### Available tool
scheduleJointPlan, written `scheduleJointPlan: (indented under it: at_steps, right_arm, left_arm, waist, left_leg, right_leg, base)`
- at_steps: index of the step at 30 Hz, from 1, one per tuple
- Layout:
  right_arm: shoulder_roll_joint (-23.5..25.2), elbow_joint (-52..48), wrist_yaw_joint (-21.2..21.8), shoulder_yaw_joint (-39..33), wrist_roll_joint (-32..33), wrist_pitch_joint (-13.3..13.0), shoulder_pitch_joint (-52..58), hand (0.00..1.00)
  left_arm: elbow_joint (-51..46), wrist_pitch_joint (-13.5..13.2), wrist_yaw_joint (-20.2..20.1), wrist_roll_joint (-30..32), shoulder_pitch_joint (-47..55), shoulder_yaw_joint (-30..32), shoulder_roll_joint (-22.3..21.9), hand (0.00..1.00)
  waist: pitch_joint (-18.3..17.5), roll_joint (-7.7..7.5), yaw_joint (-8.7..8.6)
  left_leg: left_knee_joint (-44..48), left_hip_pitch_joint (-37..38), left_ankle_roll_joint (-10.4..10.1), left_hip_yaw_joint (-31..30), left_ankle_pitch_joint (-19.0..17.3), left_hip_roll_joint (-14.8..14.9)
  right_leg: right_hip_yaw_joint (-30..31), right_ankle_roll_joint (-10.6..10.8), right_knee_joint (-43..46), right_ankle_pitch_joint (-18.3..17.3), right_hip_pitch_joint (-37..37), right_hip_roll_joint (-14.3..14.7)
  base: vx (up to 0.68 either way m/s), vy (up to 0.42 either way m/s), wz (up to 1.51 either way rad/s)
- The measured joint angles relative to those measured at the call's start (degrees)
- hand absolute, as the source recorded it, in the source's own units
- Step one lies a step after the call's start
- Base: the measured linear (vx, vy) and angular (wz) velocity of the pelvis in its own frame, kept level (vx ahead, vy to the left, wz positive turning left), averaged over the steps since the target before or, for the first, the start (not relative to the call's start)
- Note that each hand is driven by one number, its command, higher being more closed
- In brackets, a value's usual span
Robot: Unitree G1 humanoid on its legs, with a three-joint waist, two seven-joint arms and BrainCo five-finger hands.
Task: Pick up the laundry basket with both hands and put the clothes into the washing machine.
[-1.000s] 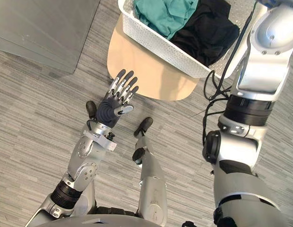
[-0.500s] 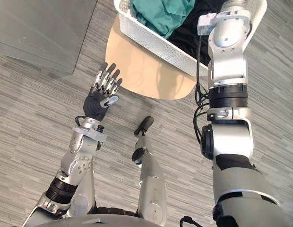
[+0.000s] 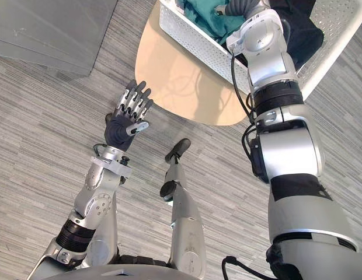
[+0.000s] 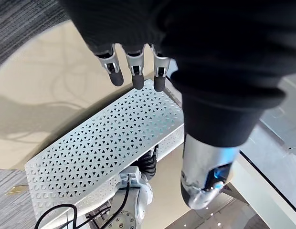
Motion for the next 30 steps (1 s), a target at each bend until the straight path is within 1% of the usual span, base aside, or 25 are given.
scheduleJointPlan:
  at_steps: [5, 11, 15, 16, 19, 21, 22, 23, 25, 27, 28, 30]
  right_arm:
    - [-0.78, 1.79, 3.17, 2.42, 0.39, -0.05, -0.03, 0.00]
    - [-0.78, 2.38, 3.60, 3.45, 1.19, -0.50, -0.31, 0.00]
    - [-0.70, 3.02, 3.42, 3.88, 6.40, -1.10, -0.84, 0.00]
    - [-0.62, 3.02, 3.37, 3.69, 8.32, -1.63, -1.01, 1.00]
    - [-0.17, 3.02, 3.49, 3.62, 11.88, -1.83, -1.44, 1.00]
    - [-0.06, 3.26, 3.90, 3.55, 14.44, -1.82, -1.58, 1.00]
    - [-0.09, 3.35, 4.21, 3.47, 15.11, -1.81, -1.61, 1.00]
    - [-0.01, 3.58, 5.11, 3.46, 17.55, -1.79, -1.43, 1.00]
    - [0.35, 3.77, 5.41, 3.39, 21.43, -1.78, -0.67, 1.00]
    - [0.76, 3.49, 5.20, 2.26, 23.61, -1.90, 0.17, 1.00]
    - [1.30, 2.63, 4.70, 1.15, 24.86, -2.50, 1.37, 1.00]
    - [1.59, 0.99, 3.57, -0.28, 25.25, -2.82, 3.12, 1.00]
  left_arm:
    - [0.00, 0.19, -0.15, 0.63, 0.17, -0.06, -0.08, 0.00]
    - [-0.06, 0.65, -0.60, 0.62, 0.28, -0.70, -0.09, 0.00]
    - [-0.30, 0.61, -1.23, 0.58, 0.44, -1.95, -0.06, 0.00]
    - [-0.30, 0.62, -1.43, 0.58, 0.45, -2.34, -0.10, 0.00]
    - [-0.30, 0.65, -1.82, 0.57, 0.48, -2.33, -0.14, 0.00]
    - [-0.29, 0.65, -2.51, 0.56, 1.11, -2.33, -0.51, 0.00]
    - [-0.29, 0.64, -2.55, 0.56, 1.21, -2.32, -0.65, 0.00]
    - [-0.29, 0.65, -2.66, 0.55, 1.60, -2.33, -1.06, 0.00]
    - [-0.28, 0.66, -2.71, 0.54, 2.17, -2.33, -2.10, 0.00]
    - [-0.28, 0.65, -2.72, 0.52, 2.13, -2.33, -2.66, 0.00]
    - [-0.28, 0.57, -2.69, 0.51, 2.02, -2.33, -3.08, 0.00]
    - [-0.28, 0.46, -2.50, 0.49, 2.02, -2.33, -3.60, 0.00]
  waist:
    - [0.01, -0.01, -0.05]
    - [-0.02, -0.06, -0.02]
    - [-0.04, -0.06, -0.01]
    - [-0.04, -0.05, -0.12]
    - [-0.07, -0.01, -0.27]
    - [-1.70, 0.03, -0.38]
    - [-1.73, -0.01, -0.34]
    - [-2.06, 0.01, -0.33]
    - [-2.90, 0.00, -0.13]
    - [-3.54, 0.00, 0.24]
    - [-3.64, -0.01, 0.60]
    - [-3.64, 0.00, 0.78]
  left_leg:
    - [-0.38, -0.09, -0.08, 0.12, 0.10, 0.06]
    - [-0.42, -1.33, -0.10, 0.46, 0.09, 0.15]
    - [-0.48, -2.56, -0.10, 0.59, 0.10, 0.07]
    - [-0.52, -3.05, -0.12, 0.66, 0.13, 0.07]
    - [-0.83, -3.36, -0.25, 0.90, 0.17, 0.07]
    - [-1.68, -4.27, -0.39, 0.93, 0.27, -0.01]
    - [-1.71, -4.21, -0.48, 0.93, 0.33, 0.01]
    - [-1.70, -4.17, -0.61, 0.94, 0.43, 0.04]
    - [-1.46, -4.08, -0.41, 0.96, 0.64, 0.09]
    - [-1.12, -3.82, -0.34, 1.09, 0.69, 0.21]
    - [-0.12, -3.79, -0.17, 1.11, 0.52, 0.47]
    - [0.87, -3.62, -0.07, 1.06, 0.12, 0.80]
  right_leg:
    - [0.02, 0.02, -0.35, -0.02, -0.15, 0.20]
    - [0.27, 0.00, -0.58, 0.03, -1.53, 0.31]
    - [0.44, -0.03, -0.91, 0.34, -2.87, 0.32]
    - [0.51, -0.11, -0.92, 0.42, -3.36, 0.31]
    - [0.79, -0.23, -0.93, 0.51, -4.07, 0.32]
    - [0.80, -0.33, -0.93, 0.58, -5.38, 0.36]
    - [0.84, -0.33, -0.93, 0.58, -5.36, 0.37]
    - [0.84, -0.34, -0.93, 0.58, -5.32, 0.41]
    - [1.05, -0.35, -0.93, 0.59, -5.23, 0.41]
    - [1.43, -0.38, -0.92, 0.61, -5.04, 0.46]
    - [1.69, -0.42, -0.92, 0.64, -4.70, 0.53]
    - [1.77, -0.43, -0.92, 0.64, -4.15, 0.71]
  base:
    - [-0.02, 0.115, -0.01]
    - [-0.03, 0.130, -0.04]
    - [-0.03, 0.155, -0.04]
    - [-0.03, 0.156, -0.07]
    - [-0.03, 0.138, -0.06]
    - [-0.03, 0.166, -0.06]
    - [-0.01, 0.154, -0.02]
    - [-0.02, 0.145, -0.01]
    - [-0.02, 0.152, -0.01]
    - [-0.01, 0.124, -0.04]
    - [-0.01, 0.130, -0.06]
    - [-0.01, 0.097, -0.03]
